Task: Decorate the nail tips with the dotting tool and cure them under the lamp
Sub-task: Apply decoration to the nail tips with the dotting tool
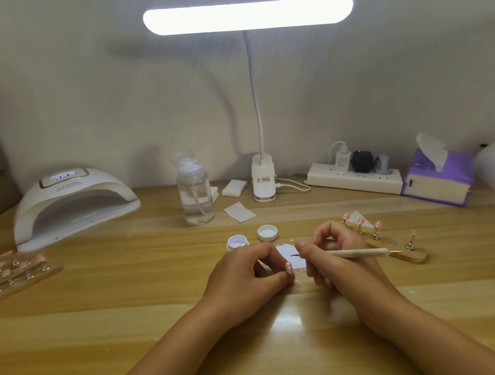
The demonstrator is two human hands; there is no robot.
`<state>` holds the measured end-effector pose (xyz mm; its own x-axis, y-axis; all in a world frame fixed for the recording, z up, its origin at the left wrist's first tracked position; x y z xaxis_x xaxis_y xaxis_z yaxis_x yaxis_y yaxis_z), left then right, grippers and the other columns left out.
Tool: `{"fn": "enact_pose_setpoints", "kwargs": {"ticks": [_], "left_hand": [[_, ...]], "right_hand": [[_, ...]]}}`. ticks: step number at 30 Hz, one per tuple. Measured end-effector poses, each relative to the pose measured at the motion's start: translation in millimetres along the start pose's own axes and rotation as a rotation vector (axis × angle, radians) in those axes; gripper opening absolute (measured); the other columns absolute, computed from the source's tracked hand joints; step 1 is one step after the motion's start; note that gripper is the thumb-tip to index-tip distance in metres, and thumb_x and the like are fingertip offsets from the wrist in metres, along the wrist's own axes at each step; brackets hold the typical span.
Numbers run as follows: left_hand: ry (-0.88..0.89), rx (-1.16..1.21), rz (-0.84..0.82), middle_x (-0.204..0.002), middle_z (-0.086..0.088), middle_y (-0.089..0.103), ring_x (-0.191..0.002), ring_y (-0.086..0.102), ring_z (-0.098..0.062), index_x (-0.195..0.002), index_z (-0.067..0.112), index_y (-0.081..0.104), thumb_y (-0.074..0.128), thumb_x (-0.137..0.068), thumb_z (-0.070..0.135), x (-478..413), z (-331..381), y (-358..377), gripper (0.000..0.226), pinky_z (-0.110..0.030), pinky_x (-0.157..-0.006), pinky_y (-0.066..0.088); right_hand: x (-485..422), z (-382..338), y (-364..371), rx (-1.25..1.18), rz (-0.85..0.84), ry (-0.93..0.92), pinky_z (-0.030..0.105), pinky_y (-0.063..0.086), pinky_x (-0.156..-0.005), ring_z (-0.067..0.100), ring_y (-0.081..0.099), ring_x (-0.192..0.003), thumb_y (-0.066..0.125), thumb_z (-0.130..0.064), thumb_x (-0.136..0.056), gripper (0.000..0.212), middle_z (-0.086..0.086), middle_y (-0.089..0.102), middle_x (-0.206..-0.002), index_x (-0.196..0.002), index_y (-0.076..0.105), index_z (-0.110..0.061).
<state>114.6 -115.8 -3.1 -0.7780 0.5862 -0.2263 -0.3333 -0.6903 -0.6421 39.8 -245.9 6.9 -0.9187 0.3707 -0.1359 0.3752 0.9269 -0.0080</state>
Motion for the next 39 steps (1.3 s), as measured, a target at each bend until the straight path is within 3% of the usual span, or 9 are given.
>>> {"fn": "enact_pose_setpoints", "kwargs": {"ticks": [7, 12, 15, 23, 39], "left_hand": [[0.007, -0.009, 0.004, -0.075, 0.024, 0.066, -0.065, 0.059, 0.000, -0.073, 0.037, 0.066, 0.076, -0.080, 0.039, 0.4, 1.2, -0.4, 0.012, -0.039, -0.075, 0.053], [0.004, -0.005, -0.002, -0.076, 0.023, 0.067, -0.066, 0.060, 0.000, -0.076, 0.035, 0.067, 0.075, -0.080, 0.039, 0.3, 0.4, 0.6, 0.010, -0.039, -0.075, 0.054], [0.002, -0.001, 0.001, -0.074, 0.024, 0.066, -0.064, 0.058, 0.002, -0.074, 0.036, 0.066, 0.076, -0.080, 0.038, 0.1, -0.3, 0.5, 0.011, -0.037, -0.074, 0.053], [0.018, 0.001, 0.006, -0.066, 0.029, 0.062, -0.061, 0.056, 0.004, -0.077, 0.036, 0.067, 0.076, -0.079, 0.038, -1.0, -1.2, 0.9, 0.010, -0.030, -0.068, 0.047], [0.026, 0.011, -0.005, -0.076, 0.029, 0.066, -0.063, 0.058, 0.002, -0.079, 0.039, 0.066, 0.077, -0.078, 0.036, -1.3, -0.3, 1.6, 0.012, -0.038, -0.074, 0.052]], "right_hand": [[-1.2, 6.7, -5.1, 0.090, 0.043, 0.037, 0.017, 0.034, -0.038, 0.012, 0.045, -0.039, 0.064, -0.007, -0.083, 0.024, 0.006, 0.058, -0.049, -0.067, 0.048, -0.016], [-1.8, 7.6, -2.6, 0.152, 0.048, 0.046, 0.018, 0.034, -0.037, 0.015, 0.046, -0.037, 0.062, -0.013, -0.073, 0.027, 0.010, 0.060, -0.047, -0.053, 0.047, -0.024], [-2.3, 8.3, -6.8, 0.124, 0.080, 0.041, 0.018, 0.035, -0.037, 0.014, 0.048, -0.037, 0.063, -0.007, -0.079, 0.033, 0.013, 0.062, -0.049, -0.055, 0.046, -0.023], [-1.9, 8.3, -3.4, 0.147, 0.058, 0.051, 0.018, 0.036, -0.037, 0.014, 0.048, -0.036, 0.059, -0.004, -0.079, 0.023, 0.013, 0.062, -0.049, -0.064, 0.044, -0.013], [-2.2, 8.6, -1.5, 0.205, 0.038, 0.041, 0.019, 0.036, -0.037, 0.015, 0.050, -0.037, 0.060, -0.005, -0.078, 0.020, 0.013, 0.063, -0.050, -0.066, 0.045, -0.012]]}}
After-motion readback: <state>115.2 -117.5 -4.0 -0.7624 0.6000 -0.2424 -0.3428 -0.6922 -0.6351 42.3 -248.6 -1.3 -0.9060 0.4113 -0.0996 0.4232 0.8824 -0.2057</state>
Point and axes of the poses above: each hand's wrist, its own x-axis away from the middle knuckle, its own y-axis out of the palm, z = x × y, the point moved 9 cm from there along -x, towards the middle knuckle
